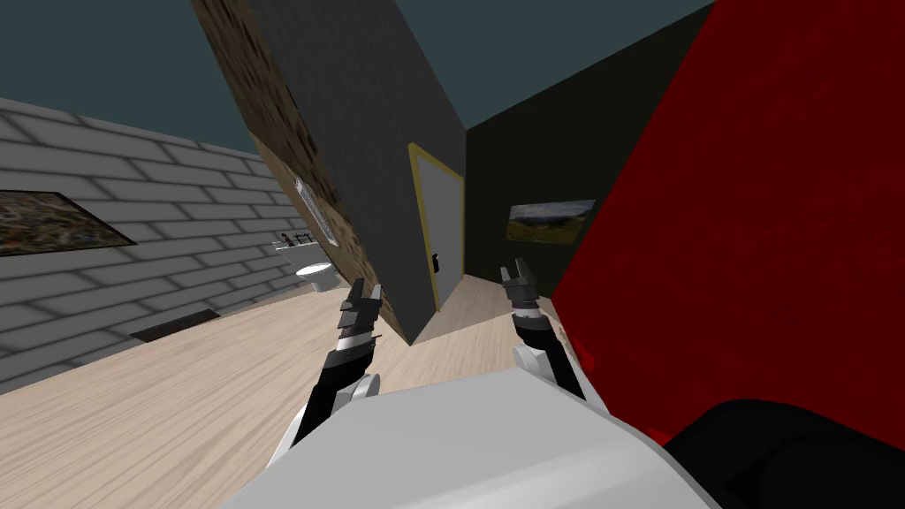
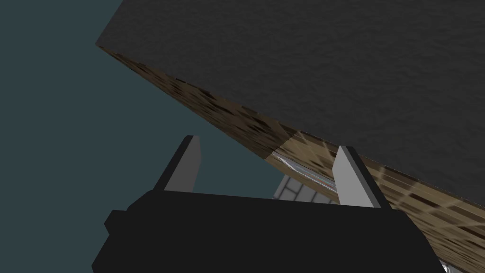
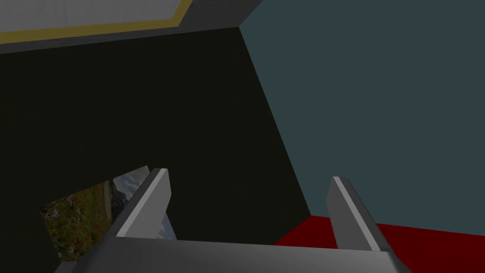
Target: Pull the door open
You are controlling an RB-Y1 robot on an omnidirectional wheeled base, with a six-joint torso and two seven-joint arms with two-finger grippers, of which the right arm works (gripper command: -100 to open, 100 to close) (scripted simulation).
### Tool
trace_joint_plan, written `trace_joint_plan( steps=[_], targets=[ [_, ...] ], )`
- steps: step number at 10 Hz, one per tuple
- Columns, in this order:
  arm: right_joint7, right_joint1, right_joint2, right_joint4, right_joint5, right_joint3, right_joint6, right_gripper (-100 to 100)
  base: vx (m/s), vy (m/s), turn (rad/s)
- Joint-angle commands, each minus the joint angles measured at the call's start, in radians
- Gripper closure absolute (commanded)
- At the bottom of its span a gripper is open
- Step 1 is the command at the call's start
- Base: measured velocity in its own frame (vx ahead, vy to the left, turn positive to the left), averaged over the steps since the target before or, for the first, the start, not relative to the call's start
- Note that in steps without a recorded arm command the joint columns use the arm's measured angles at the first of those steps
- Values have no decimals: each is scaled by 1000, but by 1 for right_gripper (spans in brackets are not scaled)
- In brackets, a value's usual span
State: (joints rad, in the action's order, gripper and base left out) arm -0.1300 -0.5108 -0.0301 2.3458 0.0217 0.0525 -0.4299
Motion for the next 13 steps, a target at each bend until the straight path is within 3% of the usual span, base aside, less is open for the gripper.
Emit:
trace_joint_plan(
  steps=[1,7,12,13],
  targets=[
    [26,13,-14,-31,18,5,-5,-100,137,-52,75],
    [125,65,-62,-153,89,23,-25,-100,143,-20,75],
    [189,98,-91,-231,135,34,-38,-100,108,-26,58],
    [217,112,-104,-265,155,40,-43,-100,136,-26,104]
  ],
)
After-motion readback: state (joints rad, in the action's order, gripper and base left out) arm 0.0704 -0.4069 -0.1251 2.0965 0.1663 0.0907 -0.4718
